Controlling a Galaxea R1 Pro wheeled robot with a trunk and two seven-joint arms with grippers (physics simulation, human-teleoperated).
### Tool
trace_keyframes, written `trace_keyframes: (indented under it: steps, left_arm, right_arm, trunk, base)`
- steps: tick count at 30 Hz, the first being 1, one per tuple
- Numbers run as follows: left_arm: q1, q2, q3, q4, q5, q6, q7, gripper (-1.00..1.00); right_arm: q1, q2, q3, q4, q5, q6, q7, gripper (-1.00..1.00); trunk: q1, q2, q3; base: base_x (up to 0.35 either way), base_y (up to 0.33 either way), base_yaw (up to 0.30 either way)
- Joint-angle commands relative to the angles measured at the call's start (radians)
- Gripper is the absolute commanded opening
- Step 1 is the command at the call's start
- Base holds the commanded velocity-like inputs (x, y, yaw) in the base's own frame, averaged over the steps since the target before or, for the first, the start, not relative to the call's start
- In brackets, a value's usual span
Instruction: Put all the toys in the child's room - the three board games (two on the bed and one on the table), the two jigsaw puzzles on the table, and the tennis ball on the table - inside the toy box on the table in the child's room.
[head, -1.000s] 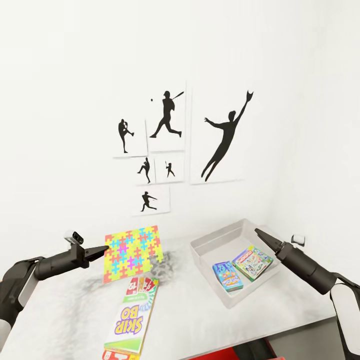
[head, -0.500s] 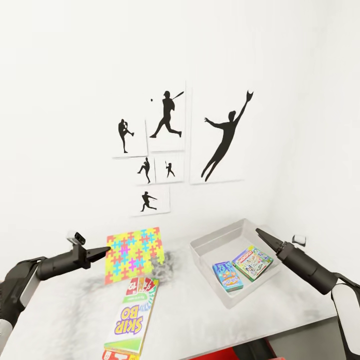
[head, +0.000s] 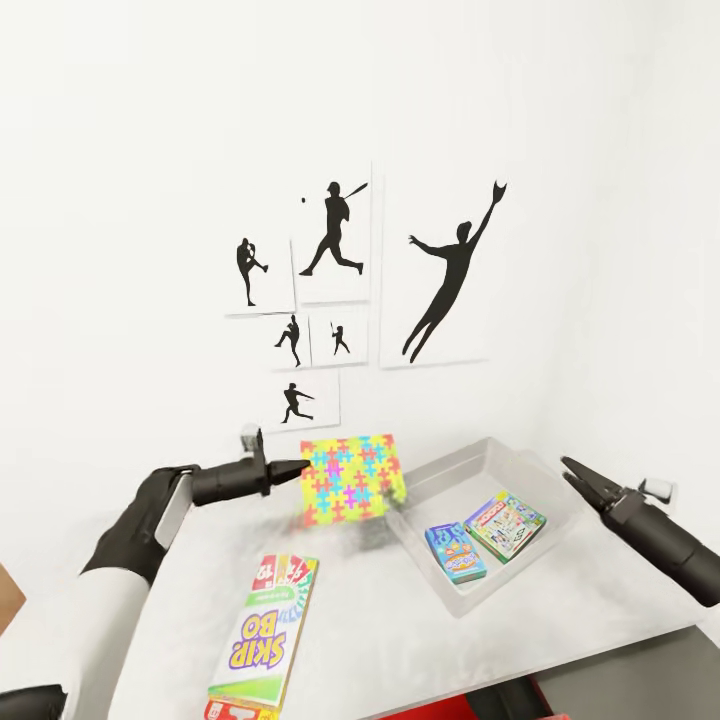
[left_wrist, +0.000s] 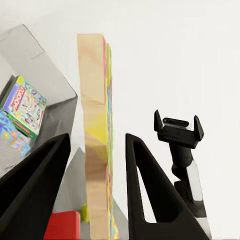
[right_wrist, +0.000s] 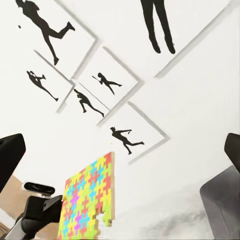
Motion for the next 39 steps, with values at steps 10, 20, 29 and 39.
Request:
trace_keyframes:
  steps: [10, 20, 29, 39]
  left_arm:
    - [-0.093, -0.267, 0.001, 0.007, 0.007, -0.006, 0.448, -1.00]
    - [-0.109, -0.272, -0.006, 0.077, 0.110, -0.088, 0.639, -1.00]
    - [-0.109, -0.272, -0.049, 0.094, 0.249, -0.114, 0.740, -1.00]
    - [-0.109, -0.272, -0.117, 0.087, 0.308, -0.124, 0.737, -1.00]
  right_arm:
    - [0.035, -0.028, -0.094, 0.001, 0.001, 0.035, 0.068, 1.00]
    - [0.036, -0.028, -0.101, 0.001, 0.001, 0.037, 0.083, 1.00]
    - [0.058, -0.028, -0.148, 0.001, 0.001, 0.035, 0.162, 1.00]
    - [0.068, -0.021, -0.157, 0.000, -0.001, 0.100, 0.316, 1.00]
  trunk:
    - [0.001, -0.002, -0.002]
    - [0.001, -0.002, -0.002]
    - [0.001, -0.002, -0.009]
    - [0.001, -0.002, -0.026]
  base:
    - [0.000, 0.000, 0.000]
    - [0.000, 0.000, 0.000]
    - [0.000, 0.000, 0.000]
    - [0.000, 0.000, 0.000]
